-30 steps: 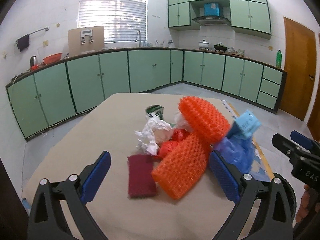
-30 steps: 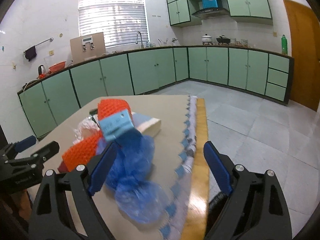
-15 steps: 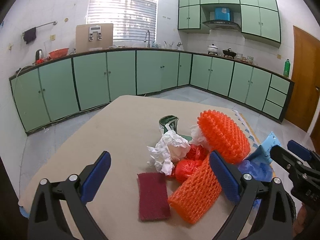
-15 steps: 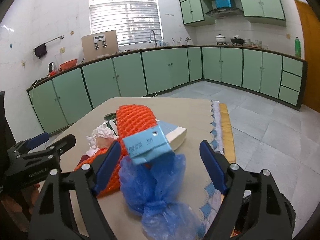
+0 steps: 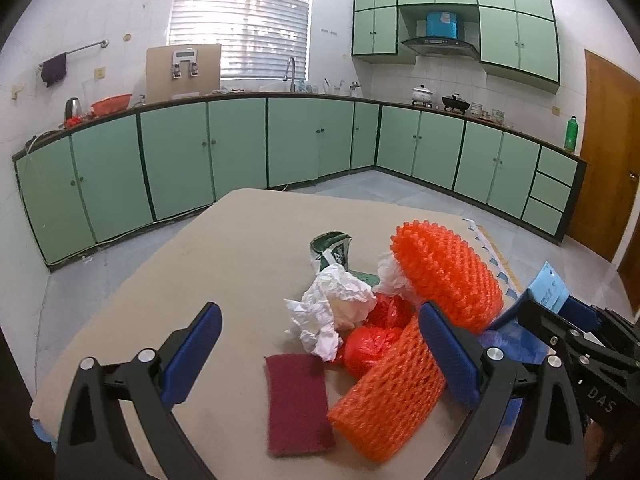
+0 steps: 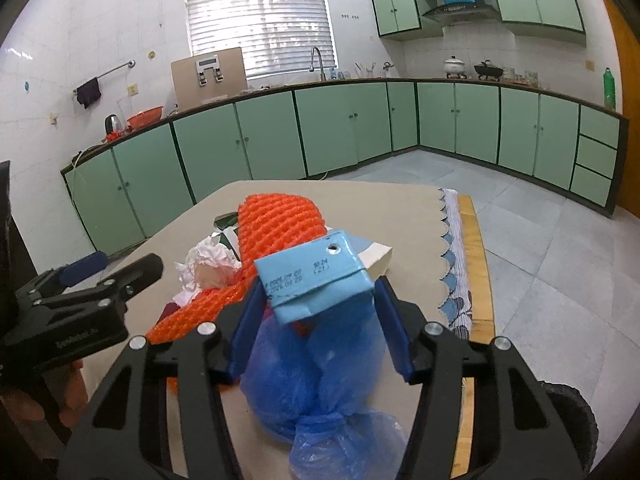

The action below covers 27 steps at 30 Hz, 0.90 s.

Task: Collect trash
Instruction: 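Grasp the blue milk carton with the right gripper while the left gripper grasps an orange foam net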

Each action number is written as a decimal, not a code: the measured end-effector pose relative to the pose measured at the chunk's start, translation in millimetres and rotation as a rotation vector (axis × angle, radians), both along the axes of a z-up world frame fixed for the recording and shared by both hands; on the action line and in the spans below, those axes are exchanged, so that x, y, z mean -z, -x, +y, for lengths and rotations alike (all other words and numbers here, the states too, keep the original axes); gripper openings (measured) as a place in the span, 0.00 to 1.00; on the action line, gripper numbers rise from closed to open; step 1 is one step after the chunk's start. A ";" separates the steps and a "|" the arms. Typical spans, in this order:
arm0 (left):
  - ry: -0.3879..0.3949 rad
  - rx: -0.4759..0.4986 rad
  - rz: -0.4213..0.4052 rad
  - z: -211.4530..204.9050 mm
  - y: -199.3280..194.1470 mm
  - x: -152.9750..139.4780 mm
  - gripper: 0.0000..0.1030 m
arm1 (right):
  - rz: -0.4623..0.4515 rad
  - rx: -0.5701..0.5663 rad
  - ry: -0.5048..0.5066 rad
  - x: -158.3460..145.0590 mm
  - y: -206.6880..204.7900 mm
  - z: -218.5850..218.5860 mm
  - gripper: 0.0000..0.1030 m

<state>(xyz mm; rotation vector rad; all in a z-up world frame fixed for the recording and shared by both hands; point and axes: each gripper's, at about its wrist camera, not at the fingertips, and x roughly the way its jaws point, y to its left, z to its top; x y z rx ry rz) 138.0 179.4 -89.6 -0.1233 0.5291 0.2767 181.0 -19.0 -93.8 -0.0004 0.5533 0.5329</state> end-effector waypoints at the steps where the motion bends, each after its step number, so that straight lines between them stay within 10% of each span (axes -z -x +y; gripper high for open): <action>1: 0.003 0.003 0.000 -1.2 -2.0 0.1 0.94 | -0.003 0.002 -0.004 -0.5 -1.8 -1.5 0.50; 27: 0.060 0.124 0.007 -40.1 -73.7 7.5 0.94 | 0.007 0.062 -0.041 -0.3 -53.0 -41.8 0.42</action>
